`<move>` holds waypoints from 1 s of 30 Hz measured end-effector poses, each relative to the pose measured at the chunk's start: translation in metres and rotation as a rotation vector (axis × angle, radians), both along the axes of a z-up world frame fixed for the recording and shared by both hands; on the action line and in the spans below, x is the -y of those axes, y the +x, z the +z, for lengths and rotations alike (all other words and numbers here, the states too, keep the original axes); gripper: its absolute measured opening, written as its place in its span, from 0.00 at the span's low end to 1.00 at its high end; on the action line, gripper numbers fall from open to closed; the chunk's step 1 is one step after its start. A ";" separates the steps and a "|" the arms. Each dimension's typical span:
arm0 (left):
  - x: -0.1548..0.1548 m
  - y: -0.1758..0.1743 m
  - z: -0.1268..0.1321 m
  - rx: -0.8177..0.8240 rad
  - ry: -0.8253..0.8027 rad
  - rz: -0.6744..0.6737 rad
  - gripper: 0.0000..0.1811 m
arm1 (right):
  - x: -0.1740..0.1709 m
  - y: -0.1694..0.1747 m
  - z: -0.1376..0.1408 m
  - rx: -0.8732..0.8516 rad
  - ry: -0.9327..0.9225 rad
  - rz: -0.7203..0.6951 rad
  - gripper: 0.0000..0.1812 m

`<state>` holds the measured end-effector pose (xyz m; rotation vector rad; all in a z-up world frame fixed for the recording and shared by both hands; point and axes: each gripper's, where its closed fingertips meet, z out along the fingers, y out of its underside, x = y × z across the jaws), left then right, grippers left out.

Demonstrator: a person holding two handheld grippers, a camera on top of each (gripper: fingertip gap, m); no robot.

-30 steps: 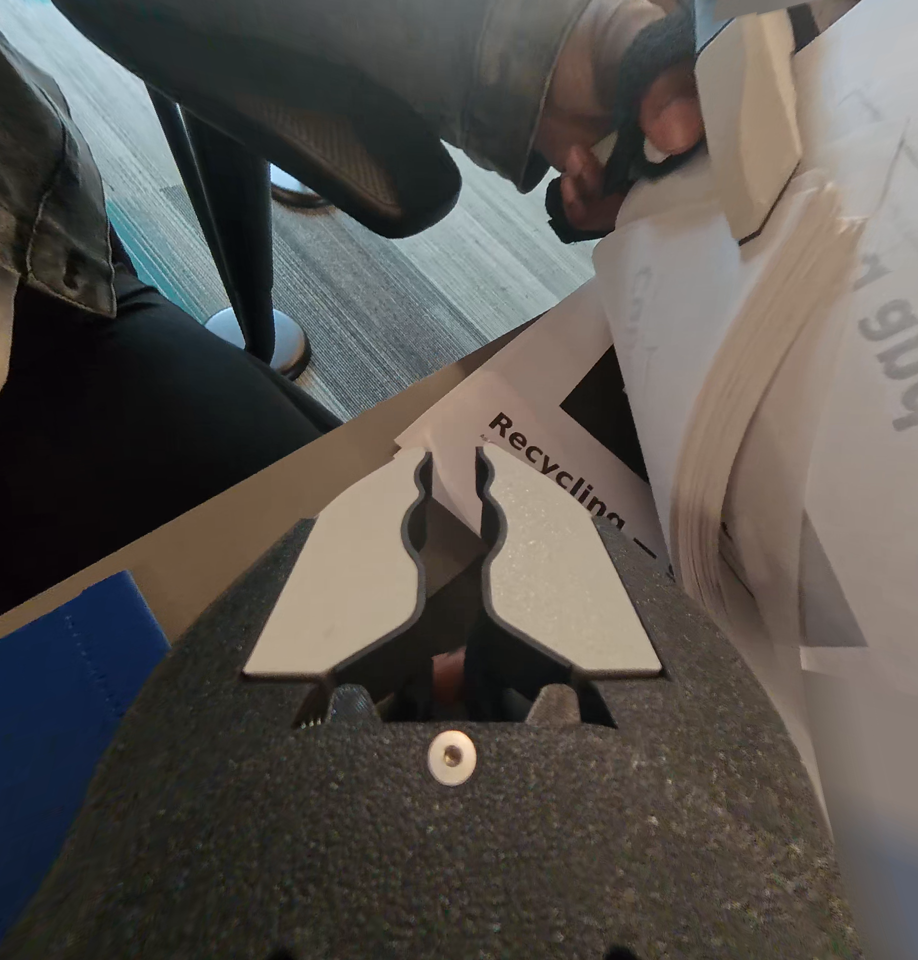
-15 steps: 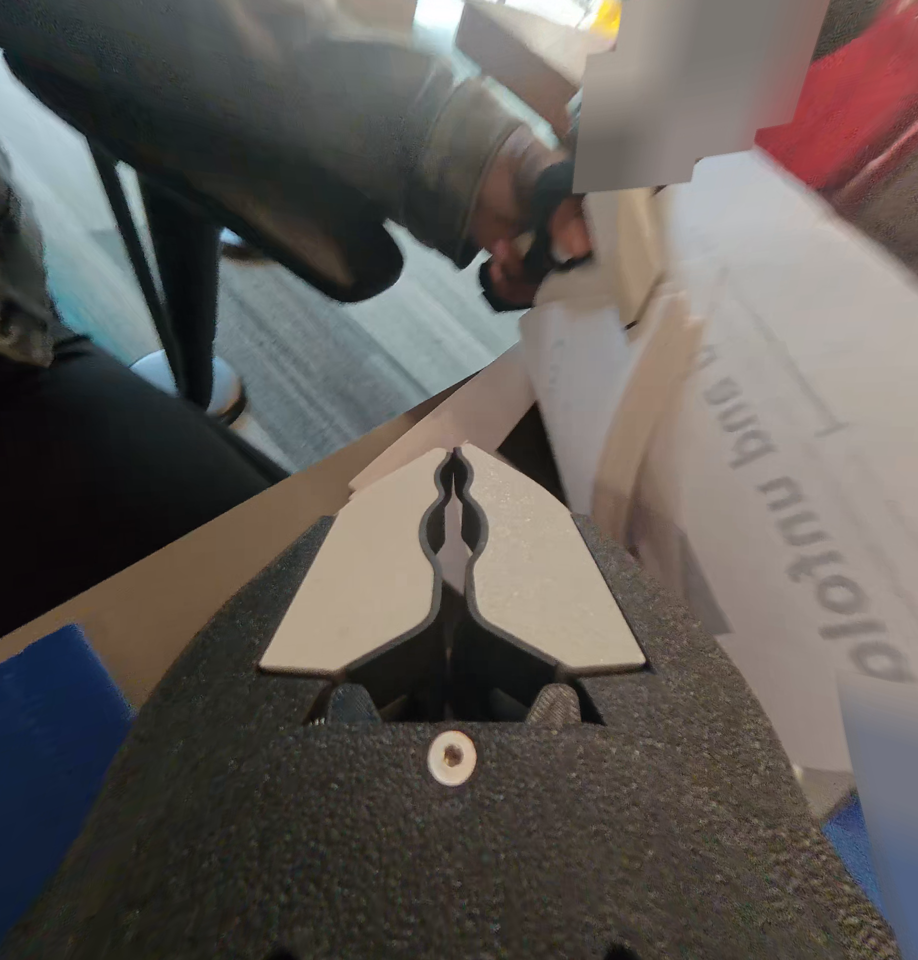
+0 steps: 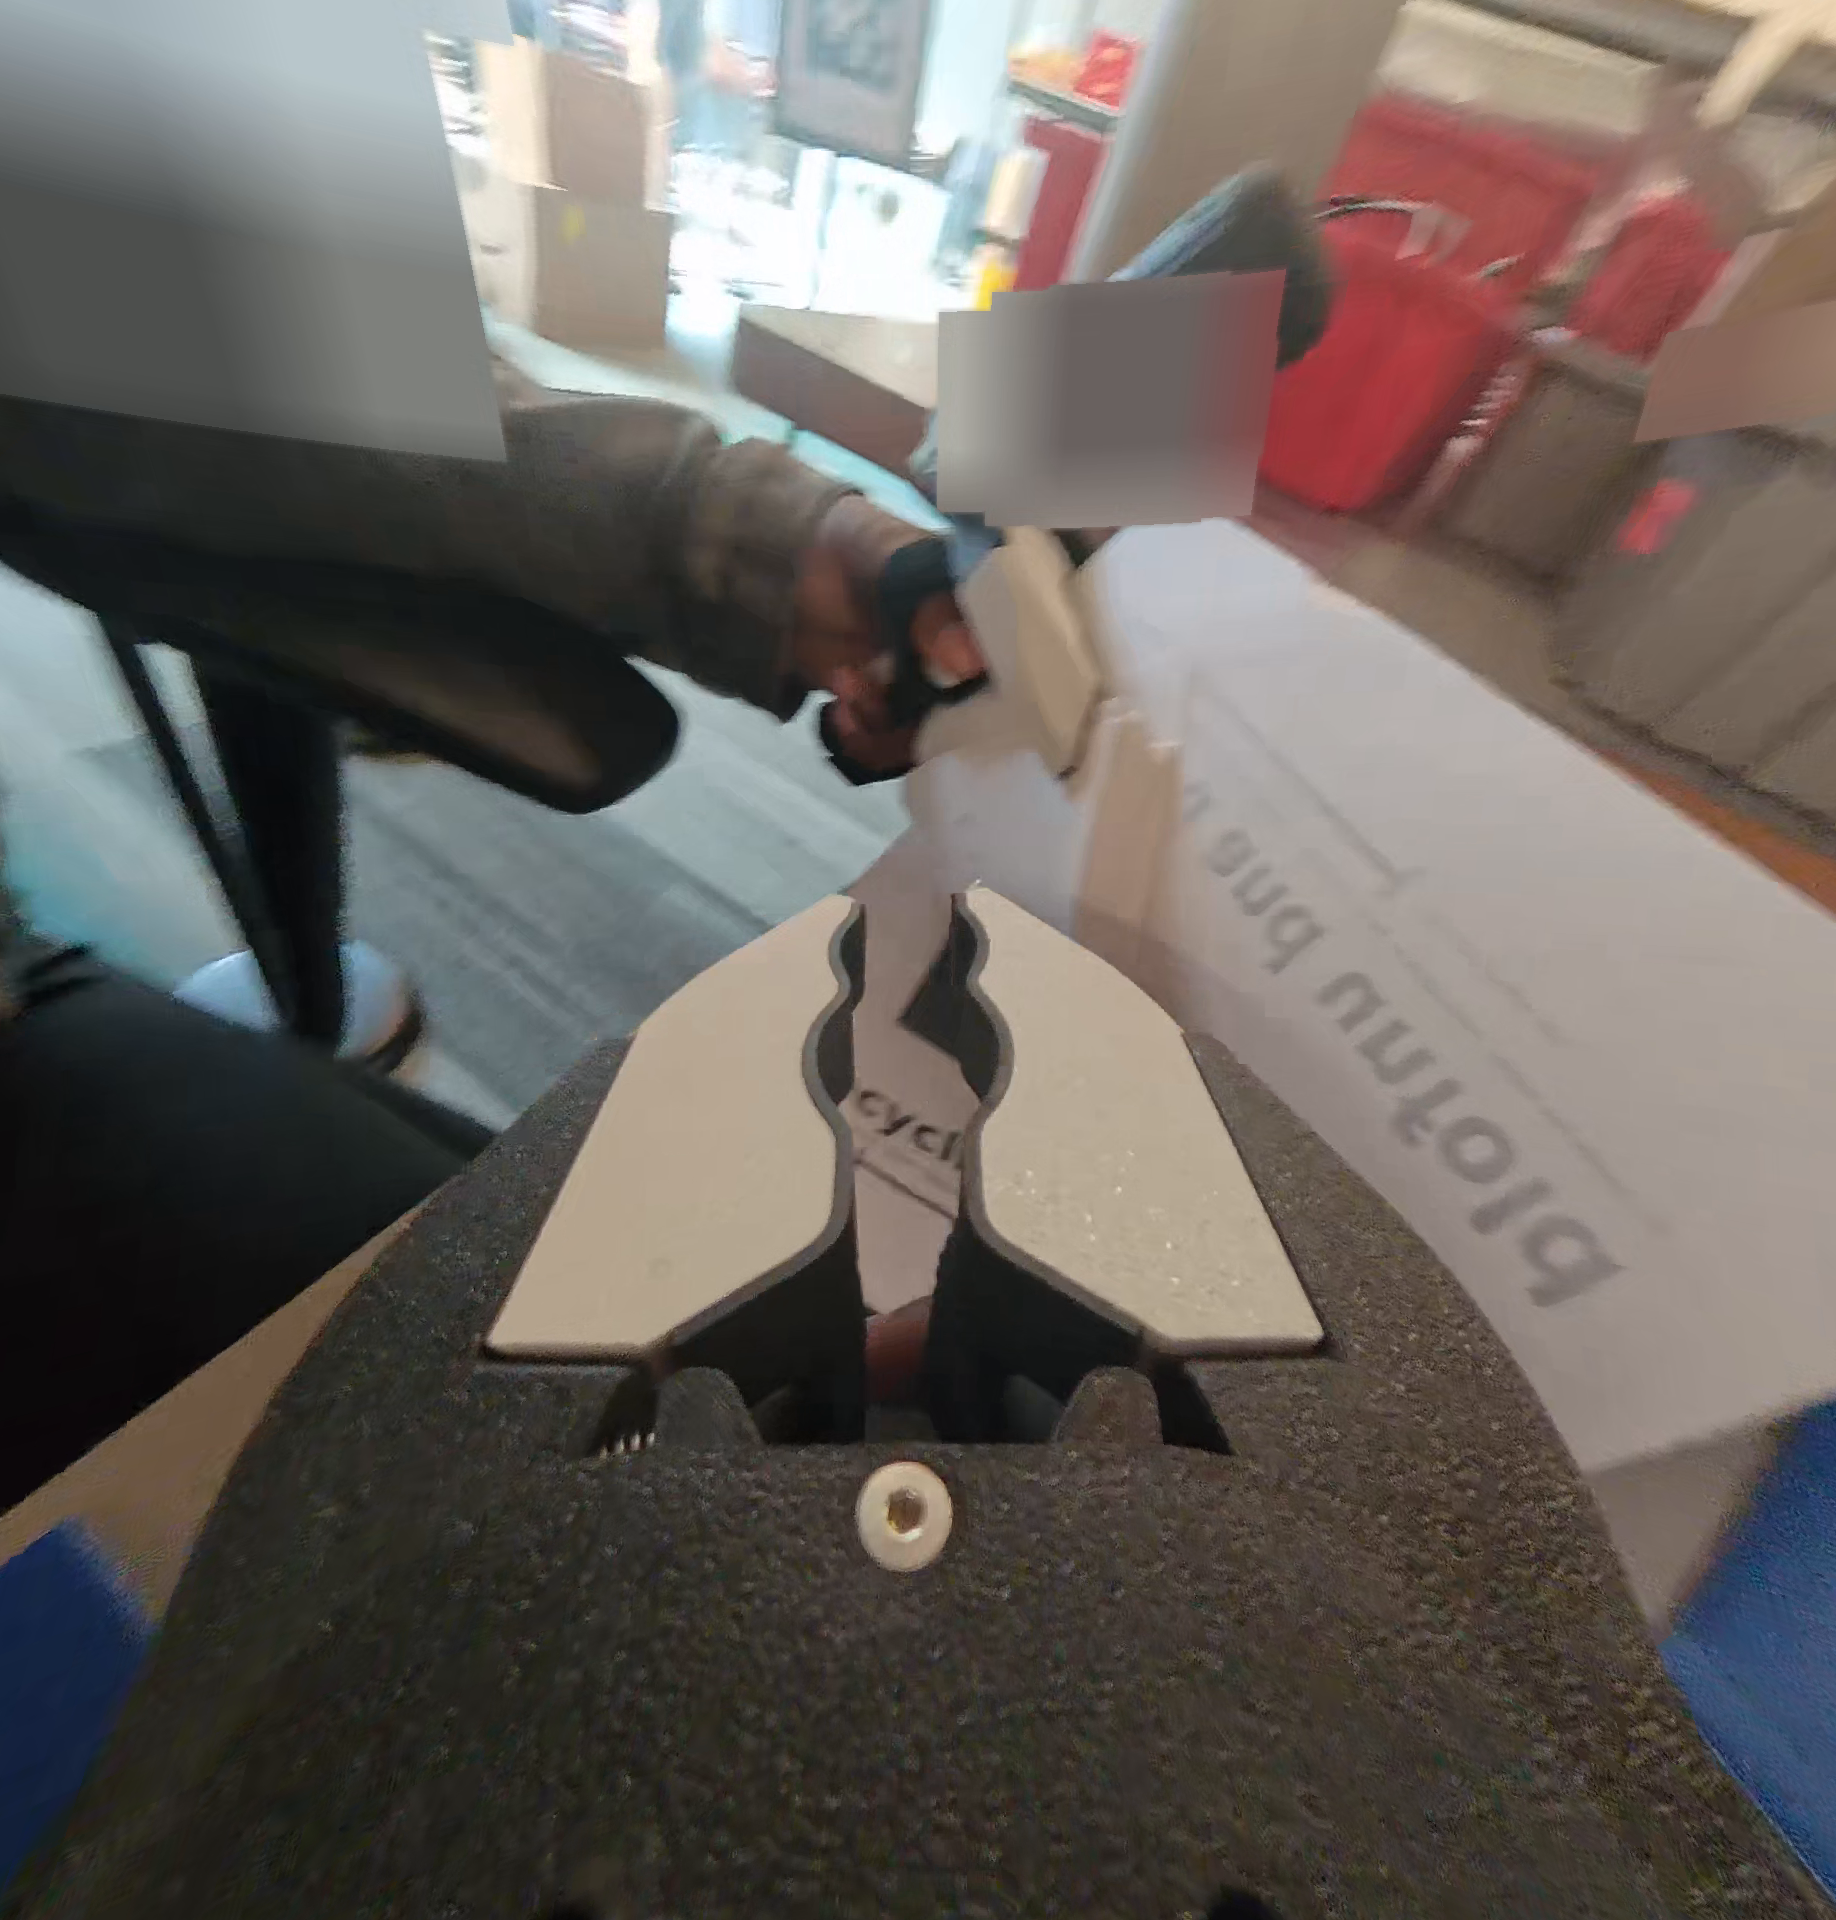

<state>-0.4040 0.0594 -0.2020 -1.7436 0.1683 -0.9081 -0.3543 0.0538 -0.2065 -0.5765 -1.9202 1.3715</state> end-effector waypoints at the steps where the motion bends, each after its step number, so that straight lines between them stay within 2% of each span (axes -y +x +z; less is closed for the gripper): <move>1: 0.000 0.000 0.000 0.009 -0.004 -0.004 0.08 | -0.004 -0.005 0.001 -0.025 0.018 -0.050 0.10; 4: 0.001 0.001 -0.002 0.034 -0.019 -0.021 0.07 | -0.012 -0.019 -0.009 -0.054 0.126 -0.183 0.11; 8: 0.002 0.004 -0.004 0.056 -0.041 -0.045 0.07 | -0.013 -0.026 -0.015 -0.064 0.169 -0.246 0.11; 17: 0.006 0.008 -0.007 0.130 -0.085 -0.102 0.07 | -0.012 -0.023 -0.017 -0.079 0.170 -0.222 0.07; 24: 0.013 0.011 -0.009 0.266 -0.138 -0.193 0.09 | -0.011 -0.021 -0.020 -0.074 0.174 -0.210 0.06; 30: 0.015 0.011 -0.008 0.304 -0.145 -0.207 0.09 | -0.011 -0.020 -0.022 -0.076 0.173 -0.201 0.05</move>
